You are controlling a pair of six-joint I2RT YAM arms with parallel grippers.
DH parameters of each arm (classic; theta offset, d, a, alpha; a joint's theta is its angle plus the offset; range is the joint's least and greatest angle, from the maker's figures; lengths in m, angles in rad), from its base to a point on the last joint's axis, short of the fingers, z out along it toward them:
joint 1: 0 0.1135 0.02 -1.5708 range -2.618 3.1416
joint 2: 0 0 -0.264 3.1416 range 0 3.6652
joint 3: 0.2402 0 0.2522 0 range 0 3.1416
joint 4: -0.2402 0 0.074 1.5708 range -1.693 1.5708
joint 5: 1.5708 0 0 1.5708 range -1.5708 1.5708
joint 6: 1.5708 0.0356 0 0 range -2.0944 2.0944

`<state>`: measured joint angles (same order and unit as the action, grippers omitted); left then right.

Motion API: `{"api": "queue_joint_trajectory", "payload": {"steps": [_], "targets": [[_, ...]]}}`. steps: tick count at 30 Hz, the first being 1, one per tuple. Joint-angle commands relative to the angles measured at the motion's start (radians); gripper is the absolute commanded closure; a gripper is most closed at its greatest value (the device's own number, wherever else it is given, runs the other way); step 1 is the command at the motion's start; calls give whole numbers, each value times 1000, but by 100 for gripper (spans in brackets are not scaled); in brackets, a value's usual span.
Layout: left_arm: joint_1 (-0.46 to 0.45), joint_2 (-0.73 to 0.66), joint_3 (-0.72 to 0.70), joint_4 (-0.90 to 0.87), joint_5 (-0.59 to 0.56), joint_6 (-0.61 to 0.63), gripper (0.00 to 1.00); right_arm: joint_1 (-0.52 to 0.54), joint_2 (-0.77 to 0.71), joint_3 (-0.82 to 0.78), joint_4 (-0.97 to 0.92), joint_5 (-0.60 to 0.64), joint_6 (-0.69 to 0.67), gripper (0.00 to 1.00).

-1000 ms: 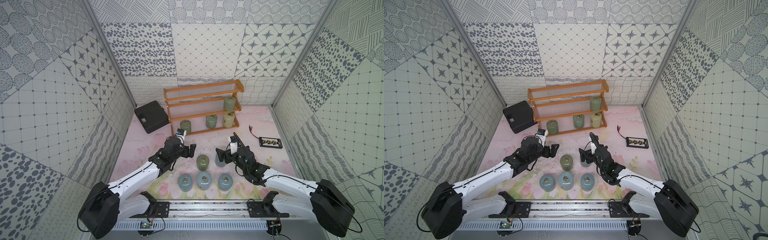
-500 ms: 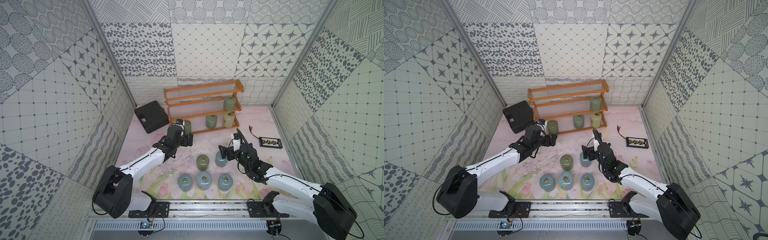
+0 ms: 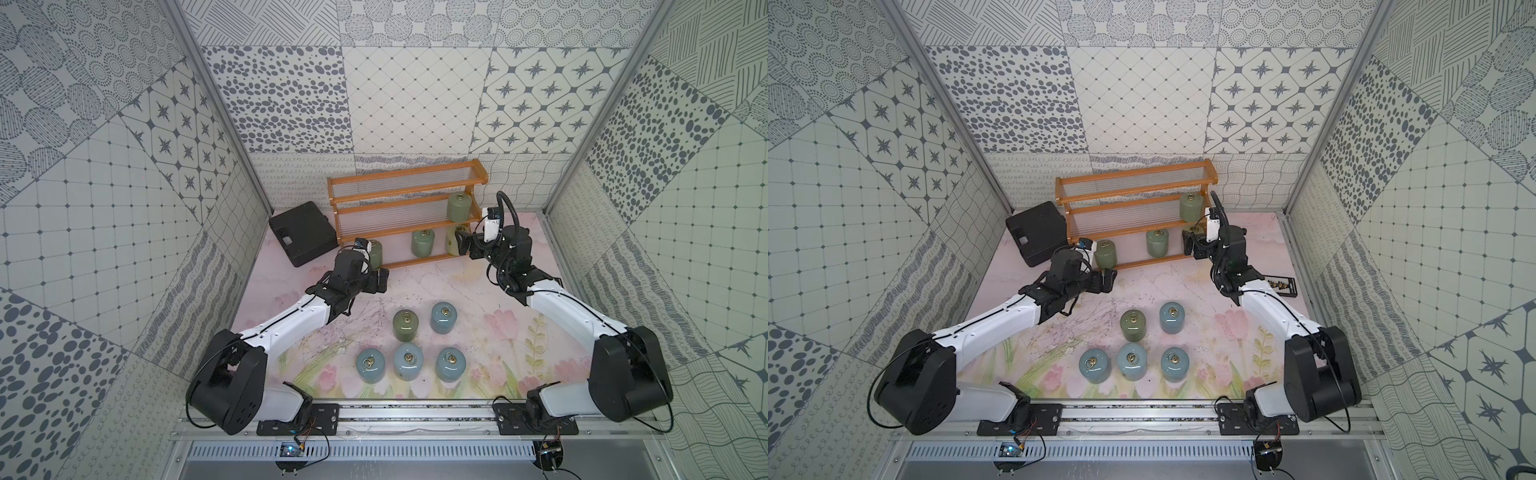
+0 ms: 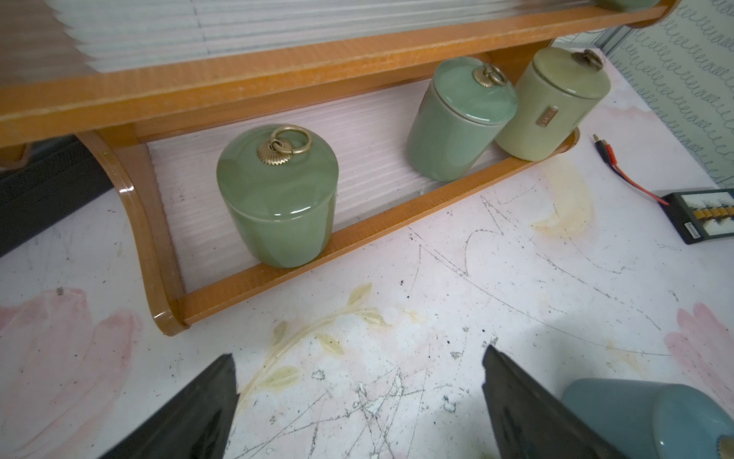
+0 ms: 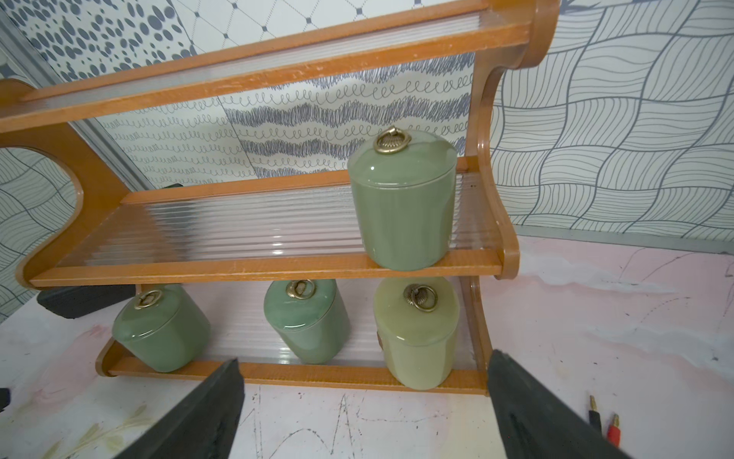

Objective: Remove the tea canisters from the shelf
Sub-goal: Pick up the tea canister from the shelf.

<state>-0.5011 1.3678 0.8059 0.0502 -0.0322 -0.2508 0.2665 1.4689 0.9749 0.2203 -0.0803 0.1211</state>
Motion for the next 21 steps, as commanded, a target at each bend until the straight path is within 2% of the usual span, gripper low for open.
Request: {"api": "queue_joint_trajectory", "payload": {"steps": [1, 10, 21], "targets": [[1, -27, -27, 71, 42, 12, 0, -25, 73, 93, 36, -78, -53, 1], [2, -85, -102, 127, 99, 2, 0, -48, 262, 313, 18, -118, -116, 1], [1, -163, -189, 162, 134, -22, 0, -53, 399, 464, -13, -89, -163, 1]]}}
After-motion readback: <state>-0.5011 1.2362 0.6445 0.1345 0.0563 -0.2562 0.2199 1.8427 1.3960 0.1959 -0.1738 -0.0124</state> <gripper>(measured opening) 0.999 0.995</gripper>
